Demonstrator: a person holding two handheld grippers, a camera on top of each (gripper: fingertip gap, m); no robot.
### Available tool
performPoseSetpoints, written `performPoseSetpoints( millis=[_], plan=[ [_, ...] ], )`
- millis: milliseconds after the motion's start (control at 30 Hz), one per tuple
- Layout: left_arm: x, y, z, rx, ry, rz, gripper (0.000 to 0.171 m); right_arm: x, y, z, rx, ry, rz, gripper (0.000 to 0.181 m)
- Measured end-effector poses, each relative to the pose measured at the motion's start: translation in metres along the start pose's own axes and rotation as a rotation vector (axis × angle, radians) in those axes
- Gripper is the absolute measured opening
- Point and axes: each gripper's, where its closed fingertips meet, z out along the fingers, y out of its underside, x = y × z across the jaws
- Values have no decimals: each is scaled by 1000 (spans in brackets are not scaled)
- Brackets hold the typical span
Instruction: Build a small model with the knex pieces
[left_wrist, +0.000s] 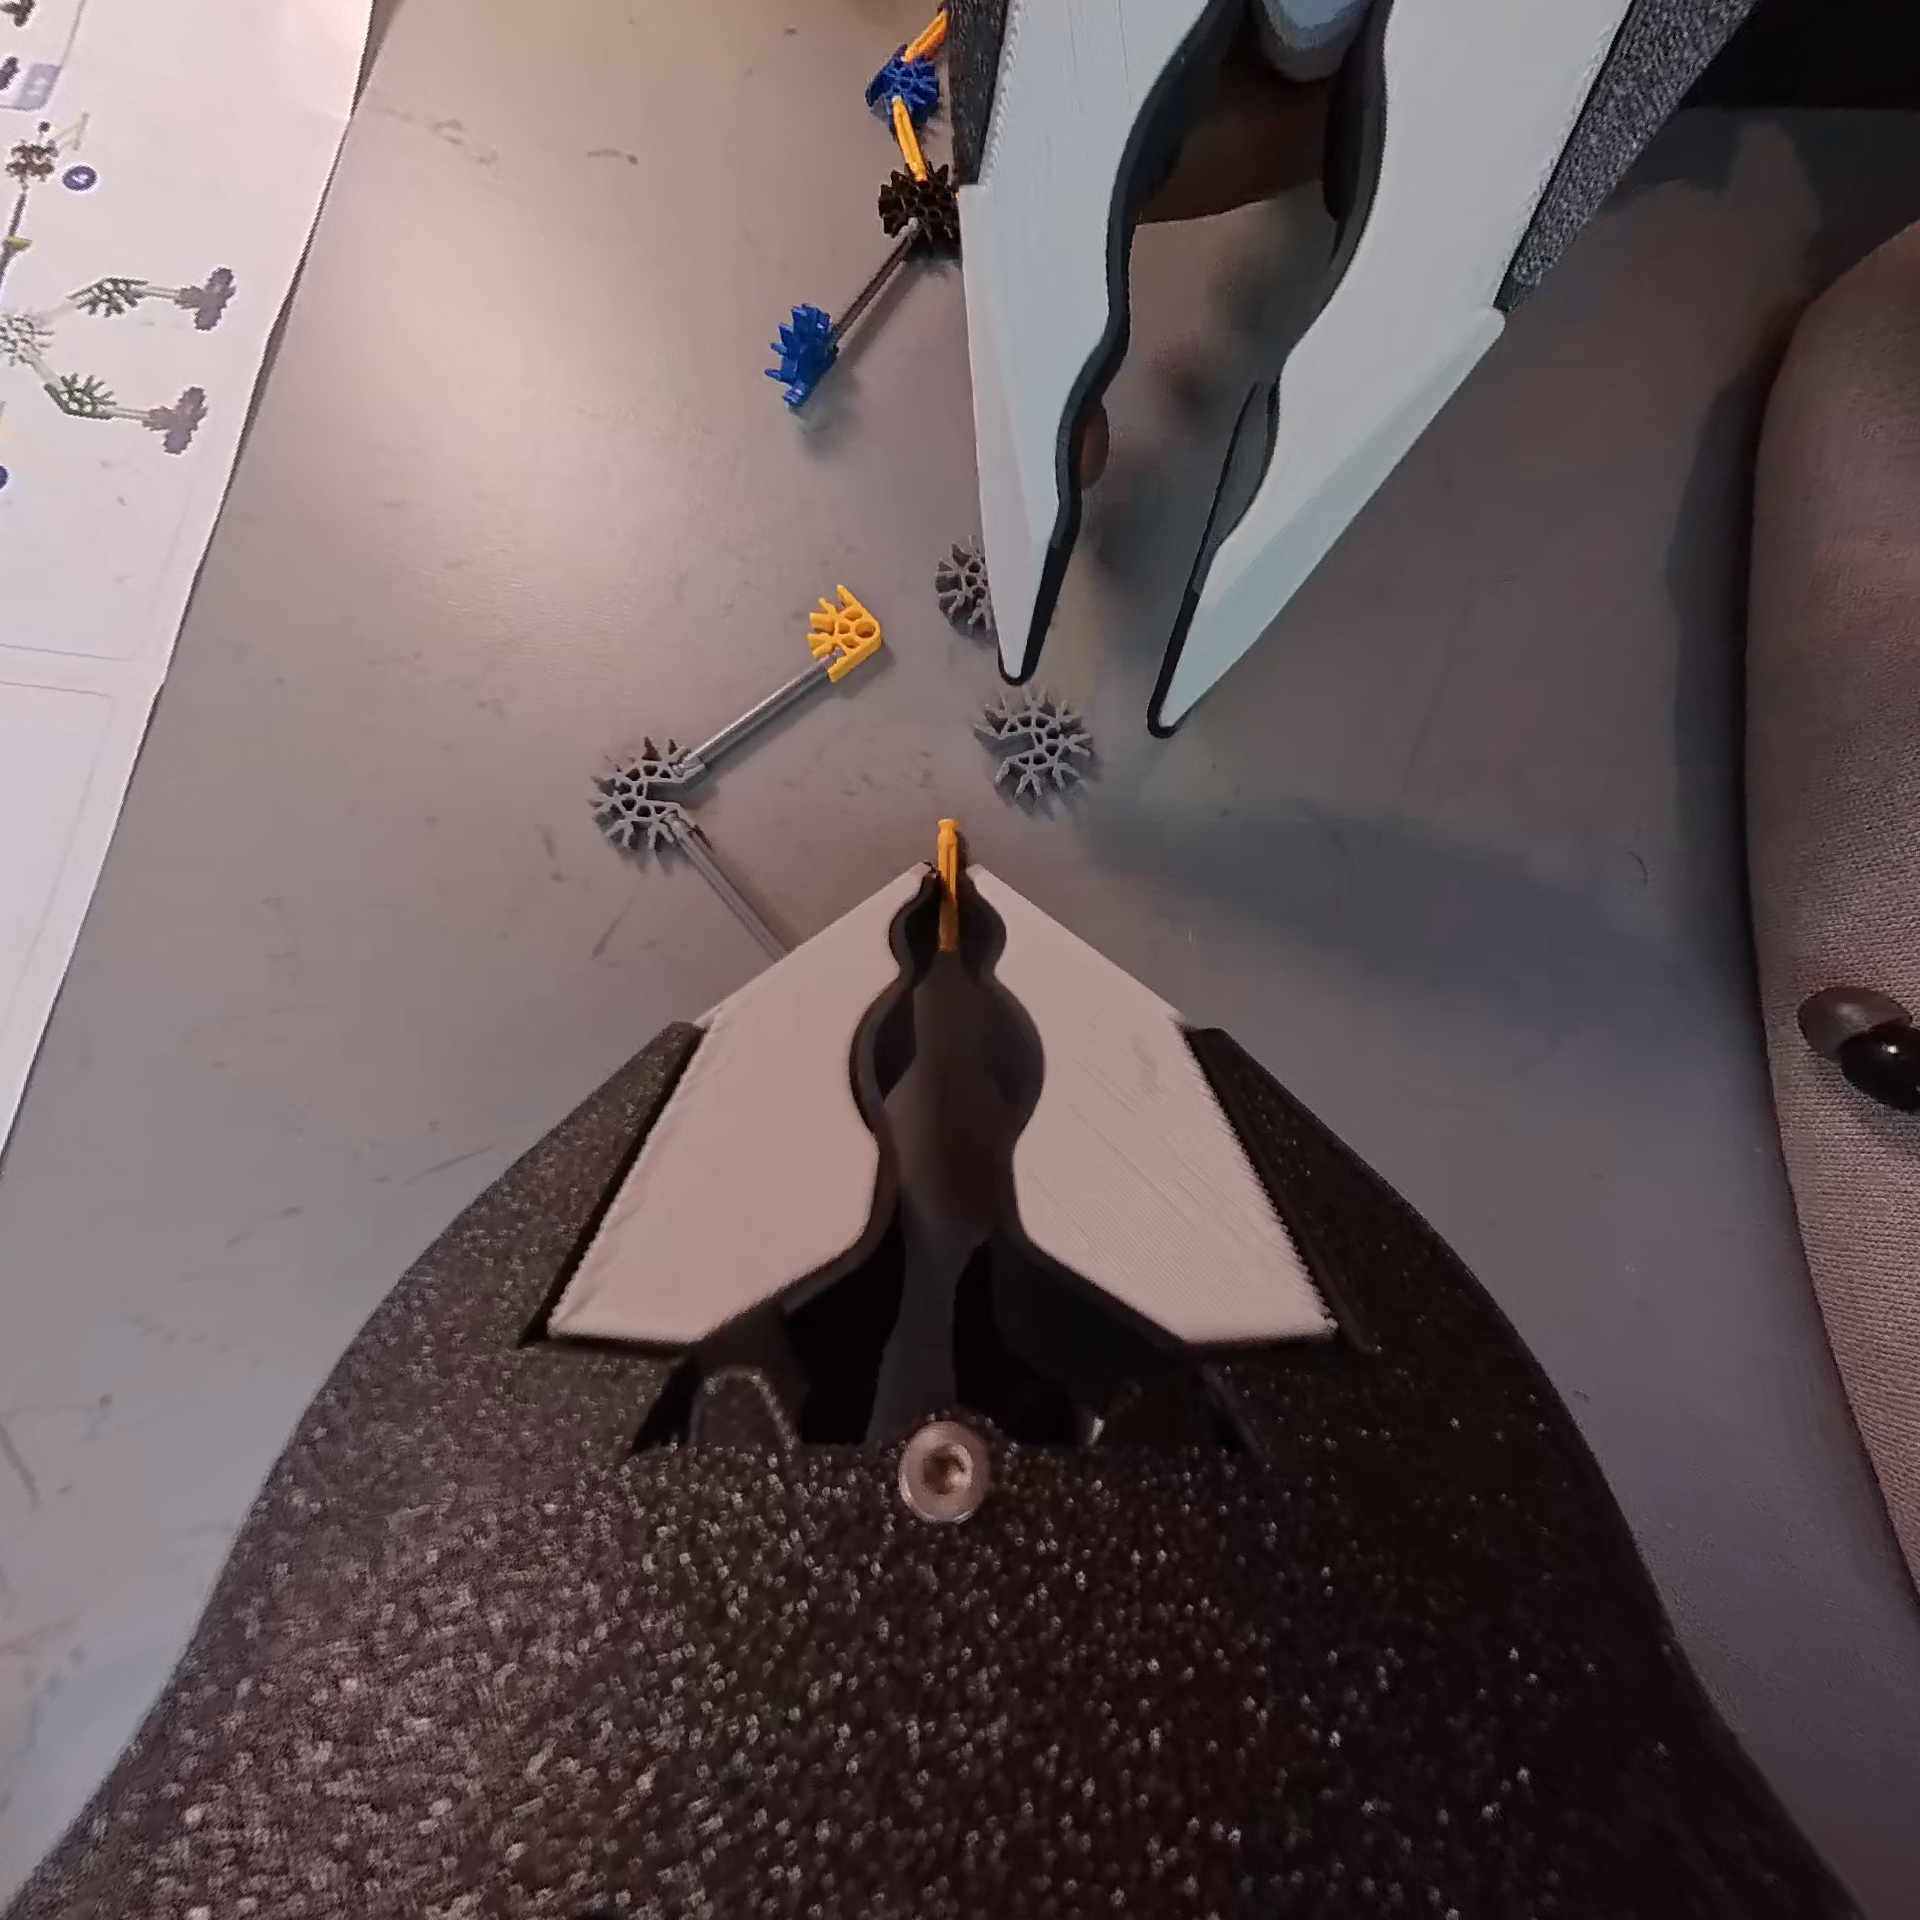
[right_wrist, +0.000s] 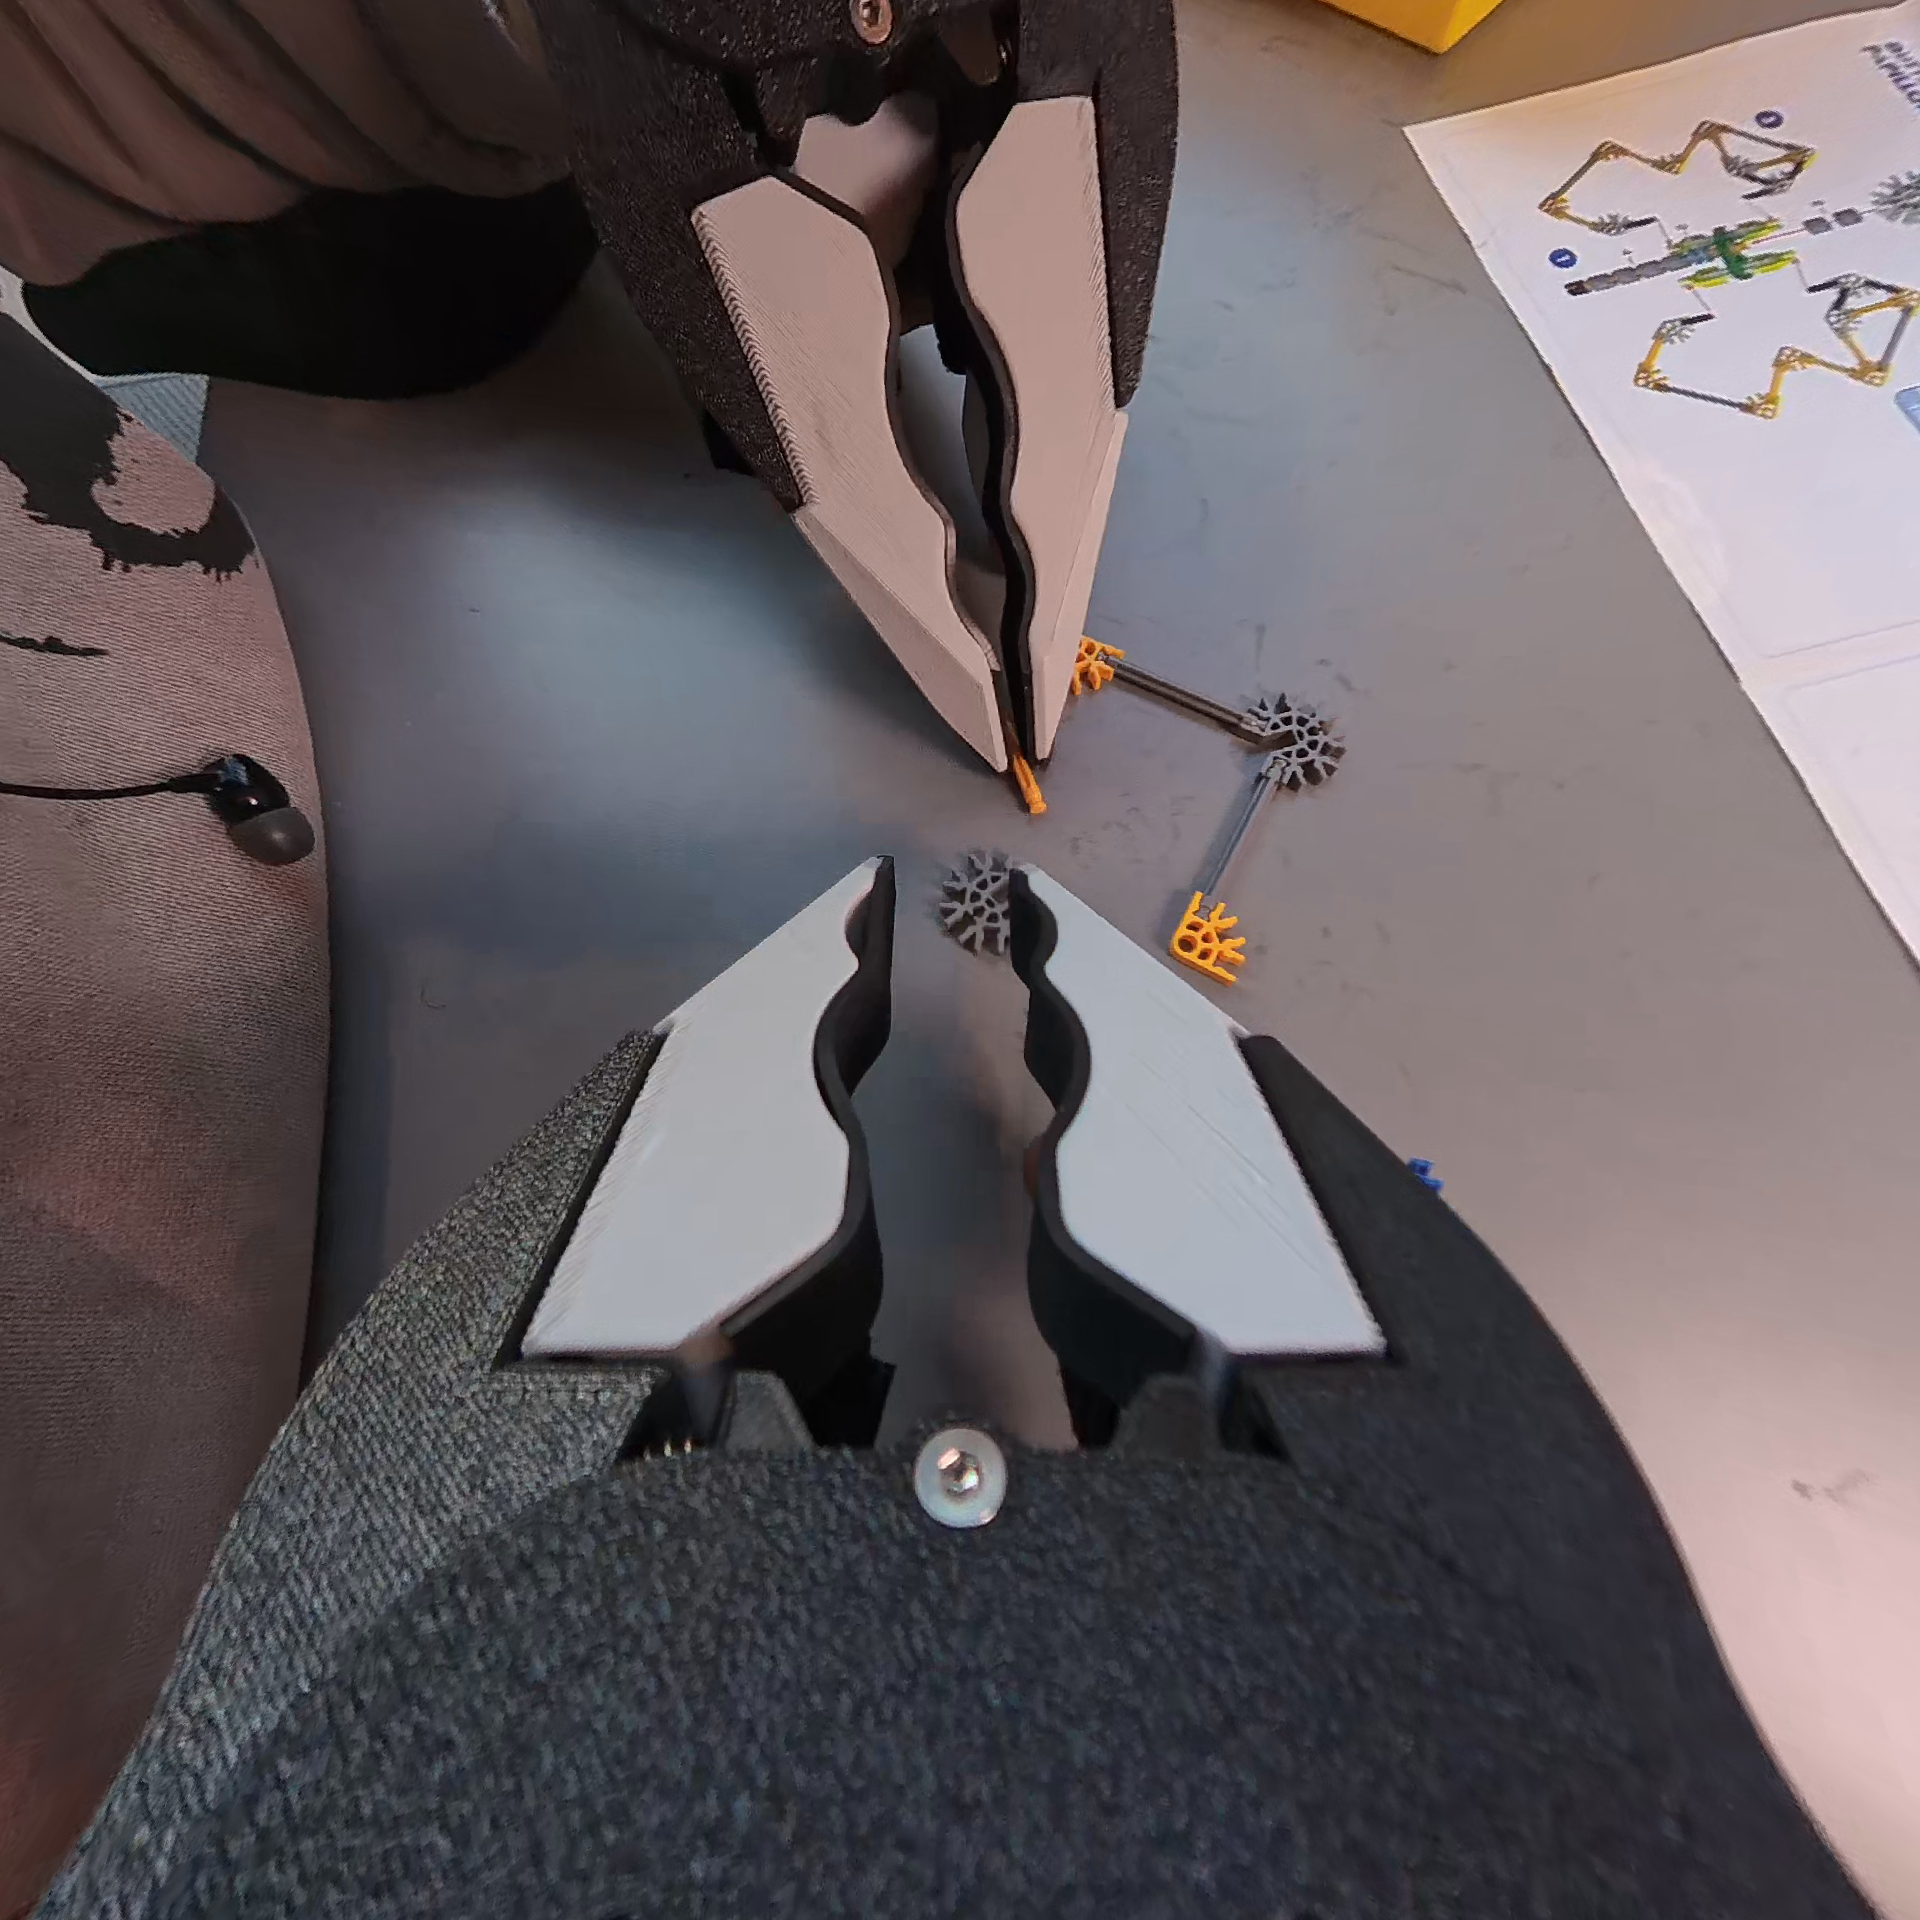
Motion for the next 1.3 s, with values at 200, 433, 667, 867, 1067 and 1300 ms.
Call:
performPoseSetpoints(
  millis=[200,433,667,867,1067,1300],
  plan=[
    [14,-9,-1,45,70,-52,2,12,1,-13,31,30,25,20],
    [17,-11,4,22,42,-112,2,7,7,-10,0,20,-9,21],
    [21,-10,5,-3,54,-166,2,1,2,-3,11,16,-30,16],
    [20,-8,6,-23,41,-200,2,3,9,4,-45,48,-57,12],
    [20,-8,7,-47,25,-211,2,6,1,5,-25,67,-51,5],
    [20,-9,8,-66,6,-216,2,6,3,14,-73,57,-29,0]
  ],
)
